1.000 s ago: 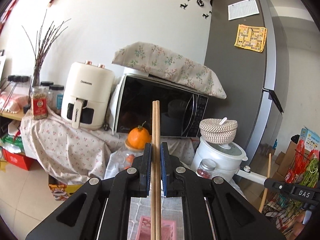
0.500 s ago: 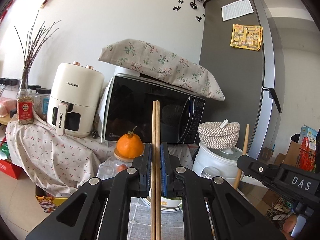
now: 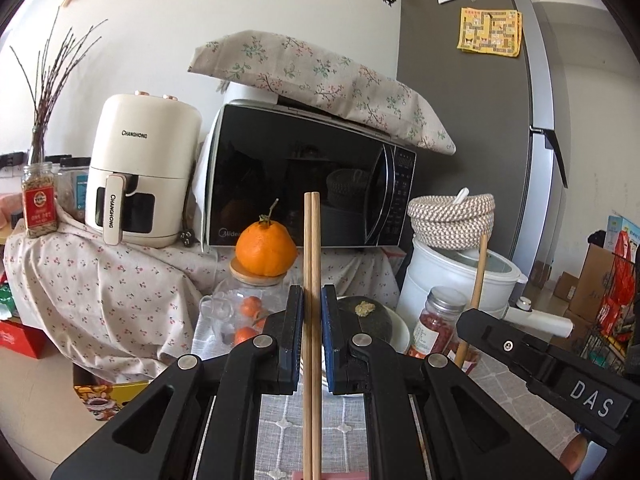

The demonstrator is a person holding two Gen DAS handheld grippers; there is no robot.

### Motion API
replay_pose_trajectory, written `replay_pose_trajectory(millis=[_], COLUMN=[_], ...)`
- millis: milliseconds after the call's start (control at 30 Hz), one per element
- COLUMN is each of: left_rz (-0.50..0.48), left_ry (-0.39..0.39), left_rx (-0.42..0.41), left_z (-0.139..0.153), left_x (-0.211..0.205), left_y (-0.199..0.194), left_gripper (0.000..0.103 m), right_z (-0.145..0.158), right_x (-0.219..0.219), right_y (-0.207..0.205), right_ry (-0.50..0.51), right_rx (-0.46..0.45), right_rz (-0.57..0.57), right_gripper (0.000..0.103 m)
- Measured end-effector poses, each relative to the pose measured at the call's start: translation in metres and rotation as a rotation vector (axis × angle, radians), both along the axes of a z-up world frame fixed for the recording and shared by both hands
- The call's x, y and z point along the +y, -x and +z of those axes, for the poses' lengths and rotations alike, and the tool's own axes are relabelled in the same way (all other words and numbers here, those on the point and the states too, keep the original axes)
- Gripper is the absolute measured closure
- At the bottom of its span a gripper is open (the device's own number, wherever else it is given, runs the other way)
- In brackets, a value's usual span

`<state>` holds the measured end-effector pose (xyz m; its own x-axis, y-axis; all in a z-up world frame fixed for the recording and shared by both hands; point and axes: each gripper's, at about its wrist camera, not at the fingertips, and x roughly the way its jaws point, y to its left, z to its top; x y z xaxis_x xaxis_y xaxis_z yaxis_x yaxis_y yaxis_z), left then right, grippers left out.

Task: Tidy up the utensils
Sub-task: 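Lower the chopsticks into the pink holder and open the left tool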

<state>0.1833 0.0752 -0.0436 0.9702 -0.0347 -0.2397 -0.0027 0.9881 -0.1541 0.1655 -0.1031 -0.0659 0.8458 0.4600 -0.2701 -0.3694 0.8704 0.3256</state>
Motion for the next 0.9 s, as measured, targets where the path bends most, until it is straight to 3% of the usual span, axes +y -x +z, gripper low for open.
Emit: replay_pose_trajectory(millis=[233,267,367,400,600,900], left_rz=[-0.011,-0.008,0.000,0.004,0.033,0.046], left_ry=[-0.027,-0.032,-0.044,-0.042,-0.042,-0.102], left_rx=[0.108,0.118,0.162,0.169,0.229,0.269], left_z=[-0.006,-0.006,-0.005,-0.004,0.003,0.023], left_x=[-0.004,-0.004,-0.003,-0.002,-0.001,-0.024], left_y=[-0.001,0.000,0.006,0.010,0.030,0.076], left_gripper=[0.091,0.086,0.051,0.044,0.034,0.017], right_z=[-0.005,-0.003,0.006,0.009,0.027,0.039], right_x=[-0.004,-0.006,-0.015,-0.019,-0.042,-0.068], right_y=[0.001,0.002,0.007,0.010,0.025,0.070], right_ry=[-0.005,-0.009,-0.014,-0.016,-0.020,0.073], right_rx=[0.053,0.058,0.072,0.076,0.119,0.152], right_rz=[0.006,0.004,-0.009,-0.017,-0.061,-0.093], right_gripper=[0.091,0.091,0.080,0.078,0.065,0.044])
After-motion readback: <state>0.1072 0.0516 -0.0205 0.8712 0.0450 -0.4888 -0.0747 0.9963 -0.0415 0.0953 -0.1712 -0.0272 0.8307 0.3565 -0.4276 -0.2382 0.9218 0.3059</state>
